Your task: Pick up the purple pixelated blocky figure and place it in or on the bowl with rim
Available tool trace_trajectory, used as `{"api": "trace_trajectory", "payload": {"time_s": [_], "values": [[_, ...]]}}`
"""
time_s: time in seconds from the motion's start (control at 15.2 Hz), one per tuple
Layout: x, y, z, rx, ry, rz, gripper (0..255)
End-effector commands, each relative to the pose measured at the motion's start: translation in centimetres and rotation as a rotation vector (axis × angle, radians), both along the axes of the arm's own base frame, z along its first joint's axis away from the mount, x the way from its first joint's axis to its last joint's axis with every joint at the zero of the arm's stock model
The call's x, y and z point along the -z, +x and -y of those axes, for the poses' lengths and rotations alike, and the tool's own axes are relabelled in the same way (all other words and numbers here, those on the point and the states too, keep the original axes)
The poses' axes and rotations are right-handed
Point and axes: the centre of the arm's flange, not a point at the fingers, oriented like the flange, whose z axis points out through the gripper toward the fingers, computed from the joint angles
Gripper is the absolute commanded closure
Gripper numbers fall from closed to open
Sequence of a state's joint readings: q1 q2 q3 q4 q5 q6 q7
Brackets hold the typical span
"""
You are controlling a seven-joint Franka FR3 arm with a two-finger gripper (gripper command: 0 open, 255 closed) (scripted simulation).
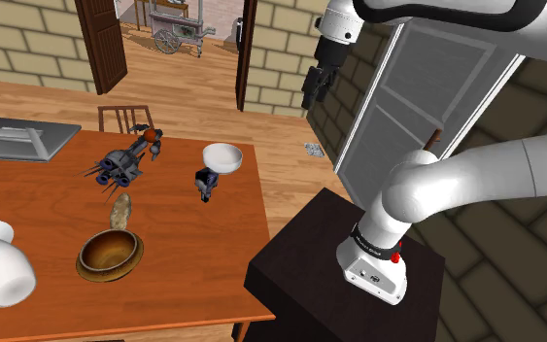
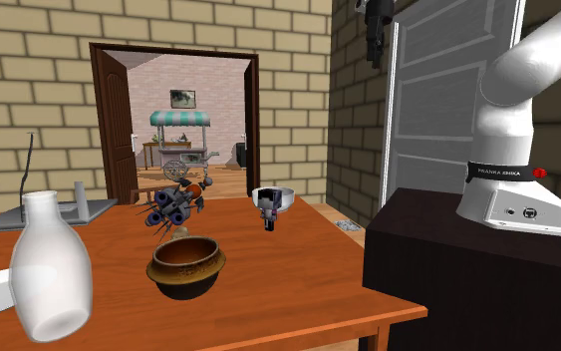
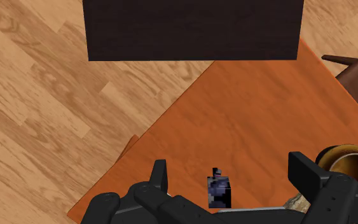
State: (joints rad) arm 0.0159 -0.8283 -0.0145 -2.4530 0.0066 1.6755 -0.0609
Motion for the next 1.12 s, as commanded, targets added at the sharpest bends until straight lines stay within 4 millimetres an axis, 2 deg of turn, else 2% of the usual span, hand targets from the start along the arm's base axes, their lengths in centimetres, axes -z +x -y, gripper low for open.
{"api": "trace_trajectory", "payload": {"time_s": [0.0, 1.06], "values": [[0.0, 0.0, 0.0, 0.000, 0.000, 0.000, 0], [16.0, 14.1, -1.9, -0.064, 0.023, -0.026, 0]]}}
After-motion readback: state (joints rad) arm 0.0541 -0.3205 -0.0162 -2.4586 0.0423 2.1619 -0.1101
